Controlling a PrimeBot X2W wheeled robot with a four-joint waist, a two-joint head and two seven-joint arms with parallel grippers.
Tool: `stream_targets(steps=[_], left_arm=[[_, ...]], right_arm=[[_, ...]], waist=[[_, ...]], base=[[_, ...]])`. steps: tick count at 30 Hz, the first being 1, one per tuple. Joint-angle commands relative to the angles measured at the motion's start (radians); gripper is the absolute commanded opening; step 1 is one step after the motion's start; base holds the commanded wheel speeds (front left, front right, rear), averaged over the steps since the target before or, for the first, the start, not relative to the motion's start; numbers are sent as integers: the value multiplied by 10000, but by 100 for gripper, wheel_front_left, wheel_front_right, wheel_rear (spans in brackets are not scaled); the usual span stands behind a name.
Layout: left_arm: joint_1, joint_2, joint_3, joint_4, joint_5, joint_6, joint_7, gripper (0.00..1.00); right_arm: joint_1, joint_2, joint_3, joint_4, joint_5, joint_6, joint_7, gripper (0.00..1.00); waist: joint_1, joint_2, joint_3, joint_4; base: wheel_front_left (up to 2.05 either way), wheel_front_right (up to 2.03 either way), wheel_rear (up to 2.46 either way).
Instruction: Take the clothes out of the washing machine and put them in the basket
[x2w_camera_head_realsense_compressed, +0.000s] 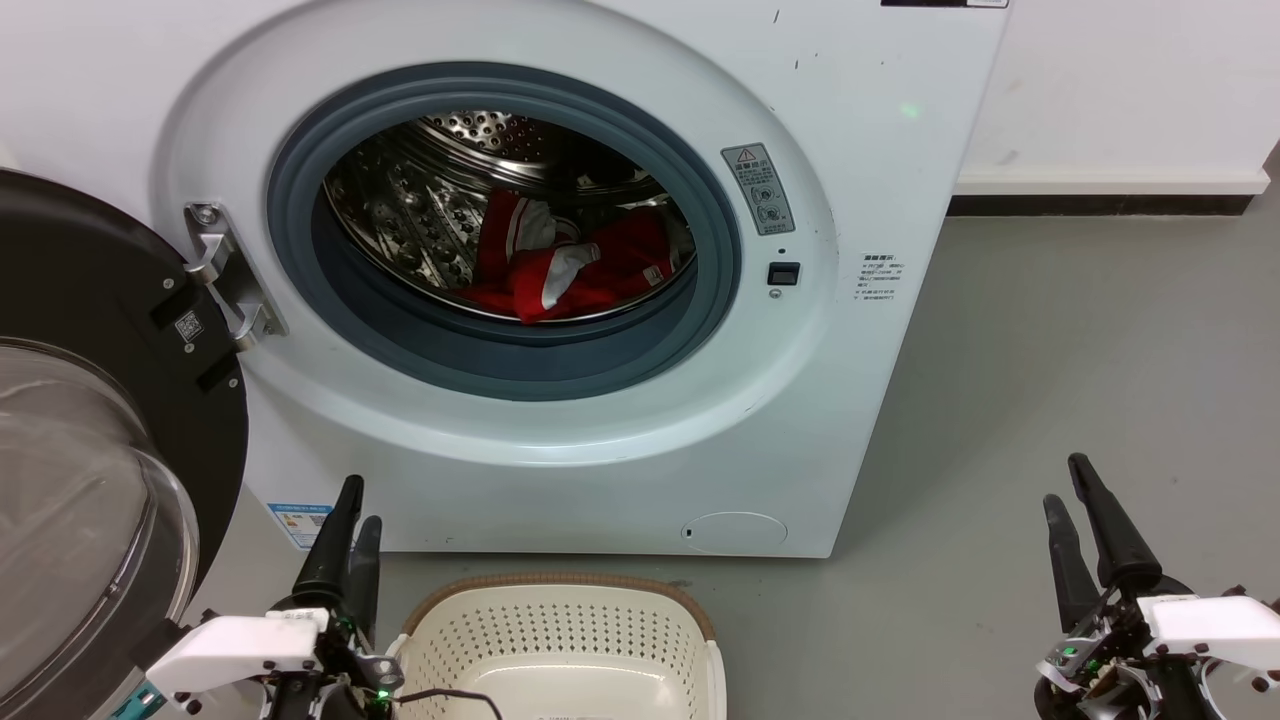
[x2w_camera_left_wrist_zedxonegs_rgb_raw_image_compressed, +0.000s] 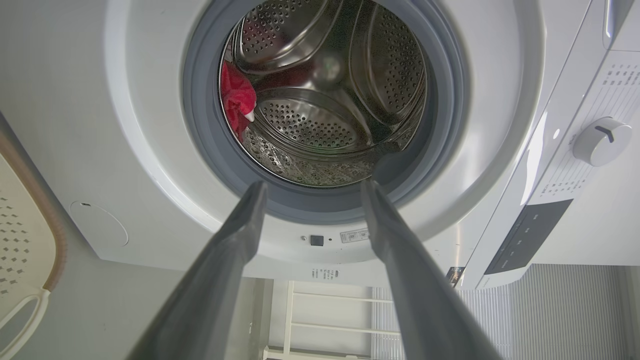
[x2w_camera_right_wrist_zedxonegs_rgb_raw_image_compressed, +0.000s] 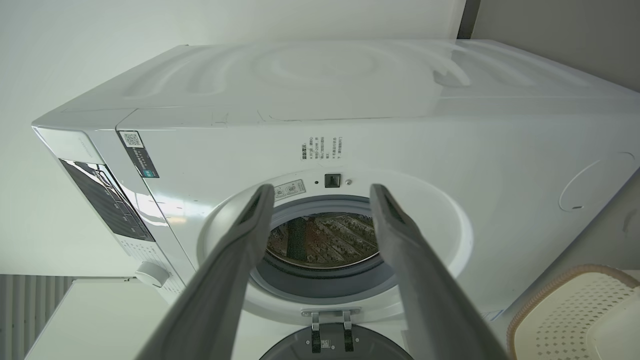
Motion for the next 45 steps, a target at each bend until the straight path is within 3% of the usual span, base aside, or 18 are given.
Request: stream_targets(steps=[1,13,35,45], left_arm=[[-284,24,-227,-208,43,-2,-183,100],[-520,26,-724,-510,986,-2,-731,100],[-740,29,-1372,-1142,5379,-2,-1614,100],[-806,30,-1716,-1084,7158,54,-1956,100]], right_arm=[[-177,-5,105,-280,-96,0,-165,100],[-71,-4,174,-680,-1421,0,-696,100],[182,-4,391,-1680,-6749,1,-1580,100],[280,-3,411,-1713,-8659,1,-1917,100]], waist=[[0,0,6,-1],[0,0,19,4],[0,0,11,16],[0,0,1,34]], base=[[0,0,0],[0,0,0],[0,0,0],[0,0,0]])
